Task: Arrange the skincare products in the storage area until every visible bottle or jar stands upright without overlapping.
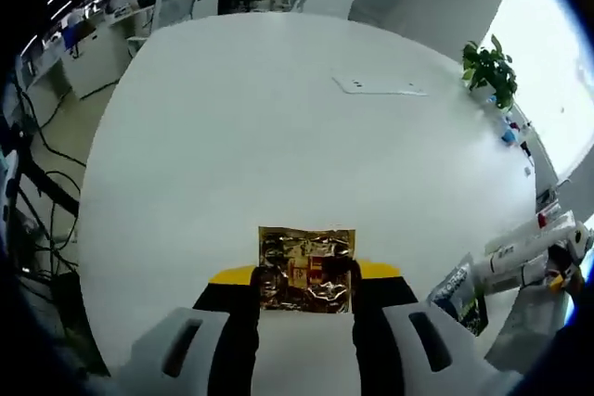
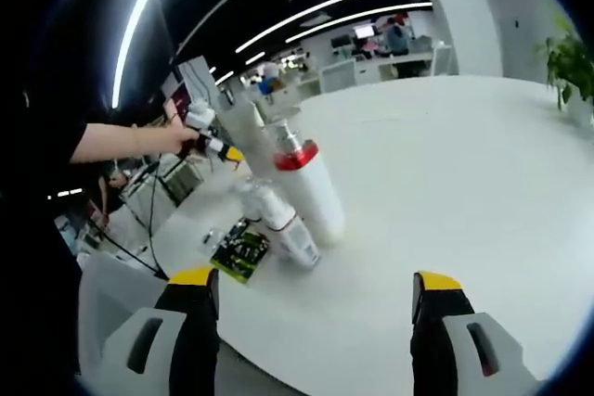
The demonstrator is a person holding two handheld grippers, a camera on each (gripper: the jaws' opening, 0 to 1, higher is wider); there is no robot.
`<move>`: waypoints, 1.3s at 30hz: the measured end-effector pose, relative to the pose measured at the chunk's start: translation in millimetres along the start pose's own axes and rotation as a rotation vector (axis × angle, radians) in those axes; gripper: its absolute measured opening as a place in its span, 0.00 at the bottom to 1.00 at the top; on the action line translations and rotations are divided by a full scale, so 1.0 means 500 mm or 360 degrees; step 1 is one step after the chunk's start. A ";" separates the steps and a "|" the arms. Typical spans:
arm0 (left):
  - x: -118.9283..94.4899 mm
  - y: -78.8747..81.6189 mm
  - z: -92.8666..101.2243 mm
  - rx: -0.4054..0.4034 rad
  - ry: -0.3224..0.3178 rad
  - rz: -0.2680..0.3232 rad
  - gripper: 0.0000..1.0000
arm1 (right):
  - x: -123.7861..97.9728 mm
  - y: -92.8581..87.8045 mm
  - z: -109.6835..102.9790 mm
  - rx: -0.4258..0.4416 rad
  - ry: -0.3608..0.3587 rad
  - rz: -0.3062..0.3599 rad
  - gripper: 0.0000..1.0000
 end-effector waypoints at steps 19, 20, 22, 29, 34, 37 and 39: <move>-0.082 -0.020 0.097 -0.0246 -0.0177 0.0165 0.36 | -0.051 0.103 -0.077 -0.0384 -0.0090 0.0370 0.68; -0.089 -0.024 0.107 -0.0250 -0.0190 0.0169 0.36 | -0.052 0.107 -0.078 -0.0428 -0.0103 0.0386 0.66; -0.098 -0.025 0.105 -0.0253 -0.0213 0.0176 0.36 | -0.055 0.116 -0.089 -0.0525 -0.0124 0.0421 0.61; -0.162 -0.042 0.174 -0.0368 -0.0313 0.0306 0.35 | -0.049 0.126 -0.147 -0.0587 -0.0061 0.0434 0.56; -0.215 -0.049 0.249 -0.0438 -0.0385 0.0426 0.35 | -0.037 0.128 -0.200 -0.0635 0.0035 0.0461 0.51; -0.233 -0.053 0.283 -0.0405 -0.0409 0.0457 0.35 | -0.028 0.127 -0.225 -0.0621 0.0094 0.0475 0.49; -0.242 -0.055 0.301 -0.0411 -0.0431 0.0476 0.35 | -0.021 0.124 -0.239 -0.0616 0.0116 0.0479 0.48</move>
Point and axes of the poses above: the point that each gripper's makers call its tool centre point, and the gripper's own axes: x roughly forward along the fingers, z roughly to its right, y roughly out of its top, the point moved 6 cm from there along -x, roughly backward along the fingers, and after that the axes turned 4 degrees about x, right-handed, at the moved point
